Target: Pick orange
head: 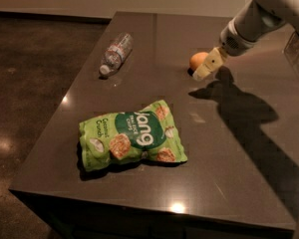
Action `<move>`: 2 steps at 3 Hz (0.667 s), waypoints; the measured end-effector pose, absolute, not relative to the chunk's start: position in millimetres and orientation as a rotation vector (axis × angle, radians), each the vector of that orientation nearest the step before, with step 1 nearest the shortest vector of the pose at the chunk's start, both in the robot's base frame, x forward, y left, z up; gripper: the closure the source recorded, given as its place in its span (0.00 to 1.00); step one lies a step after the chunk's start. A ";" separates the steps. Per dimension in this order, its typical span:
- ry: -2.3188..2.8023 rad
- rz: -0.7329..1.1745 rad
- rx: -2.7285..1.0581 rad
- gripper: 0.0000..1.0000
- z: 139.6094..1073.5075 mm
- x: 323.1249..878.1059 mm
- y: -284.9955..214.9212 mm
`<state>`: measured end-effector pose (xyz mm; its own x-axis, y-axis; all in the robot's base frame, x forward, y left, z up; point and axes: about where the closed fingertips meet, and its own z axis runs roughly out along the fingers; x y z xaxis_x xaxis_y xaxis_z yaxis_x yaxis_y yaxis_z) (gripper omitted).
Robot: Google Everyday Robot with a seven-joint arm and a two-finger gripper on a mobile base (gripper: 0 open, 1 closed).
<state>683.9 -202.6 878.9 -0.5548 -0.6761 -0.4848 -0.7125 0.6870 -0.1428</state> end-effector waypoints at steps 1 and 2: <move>2.409 0.130 -1.030 0.00 863.1 702.4 -198.2; 2.421 0.159 -1.013 0.18 852.0 714.4 -191.6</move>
Offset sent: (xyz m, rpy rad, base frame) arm 0.0453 0.0150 -0.0337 0.0718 0.0439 -0.0498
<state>714.4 -191.6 852.0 -0.5935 -0.6344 -0.4952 -0.6936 0.7153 -0.0850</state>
